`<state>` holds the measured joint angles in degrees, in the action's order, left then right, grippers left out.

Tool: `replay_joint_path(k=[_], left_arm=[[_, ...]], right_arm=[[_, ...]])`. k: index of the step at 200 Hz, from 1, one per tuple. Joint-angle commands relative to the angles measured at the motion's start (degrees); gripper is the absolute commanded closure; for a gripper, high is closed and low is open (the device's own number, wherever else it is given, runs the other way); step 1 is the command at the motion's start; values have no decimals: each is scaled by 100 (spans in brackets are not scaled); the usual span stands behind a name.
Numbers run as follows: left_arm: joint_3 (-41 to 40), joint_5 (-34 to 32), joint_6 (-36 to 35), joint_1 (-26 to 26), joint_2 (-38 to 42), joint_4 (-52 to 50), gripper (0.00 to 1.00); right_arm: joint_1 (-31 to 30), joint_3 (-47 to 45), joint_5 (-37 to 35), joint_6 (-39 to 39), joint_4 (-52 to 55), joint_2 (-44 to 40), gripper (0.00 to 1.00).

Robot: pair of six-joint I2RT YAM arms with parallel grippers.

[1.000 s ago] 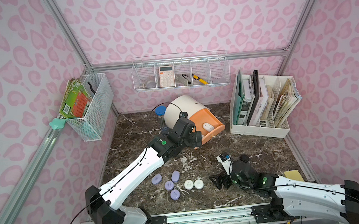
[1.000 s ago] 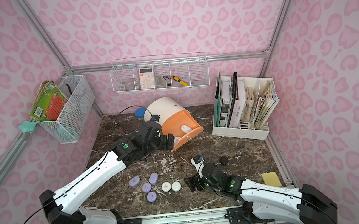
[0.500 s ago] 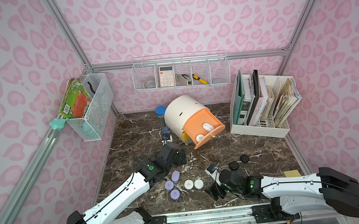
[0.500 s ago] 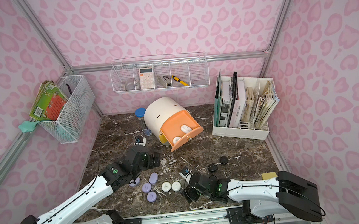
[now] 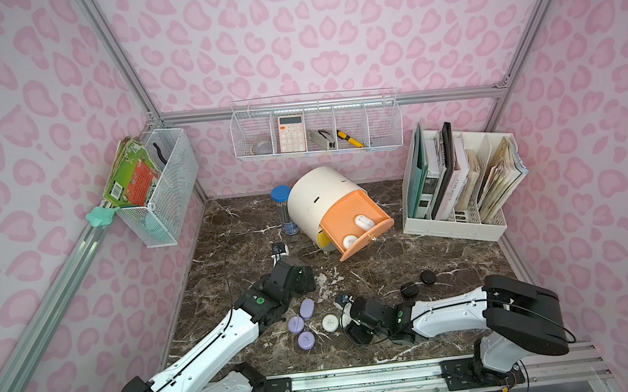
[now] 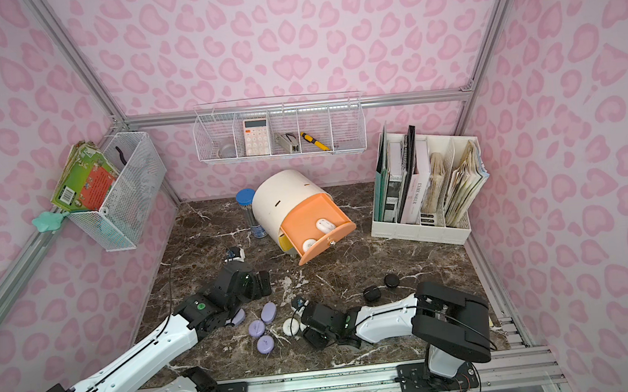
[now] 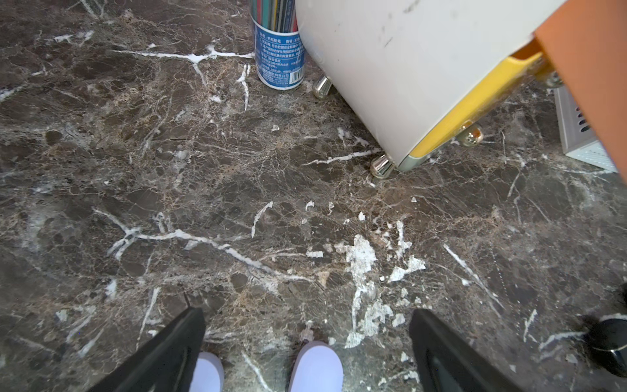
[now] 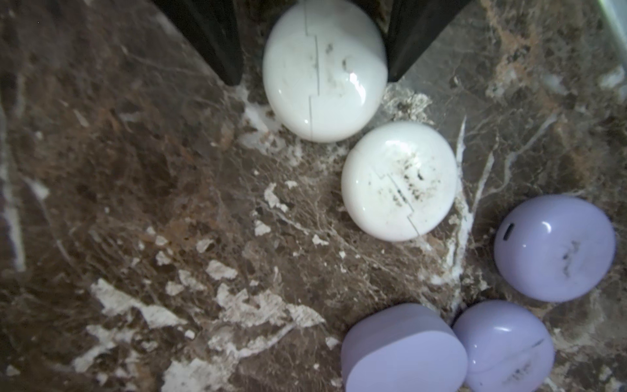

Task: Put the bluetooth earphones in the drawer according to color
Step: Pick up the Bluetooth earphone from the center of the board.

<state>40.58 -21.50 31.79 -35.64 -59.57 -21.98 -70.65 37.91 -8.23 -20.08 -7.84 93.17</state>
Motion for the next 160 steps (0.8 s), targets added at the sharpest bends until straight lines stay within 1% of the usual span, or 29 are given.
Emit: replay_joint_path(k=[1,9,36,45,77,111,160], left_arm=[[16,-1,73,8,47,-17,1],[29,-8,81,10,70,-37,1],[28,-54,107,8,147,-103,1],[16,-73,117,11,184,-113,1],[-23,-162,160,4,338,-151,1],[-52,-266,230,12,540,-250,1],[-156,-403,265,8,861,-287,1]], right_arm=[[-1,88,181,-40,291,174,41],[-1,130,185,-42,316,203,44],[2,182,147,-89,386,118,62],[8,193,137,-110,388,40,65],[44,280,131,-178,462,-368,67],[158,690,125,-95,678,-878,67],[779,1633,900,228,774,-1210,68]])
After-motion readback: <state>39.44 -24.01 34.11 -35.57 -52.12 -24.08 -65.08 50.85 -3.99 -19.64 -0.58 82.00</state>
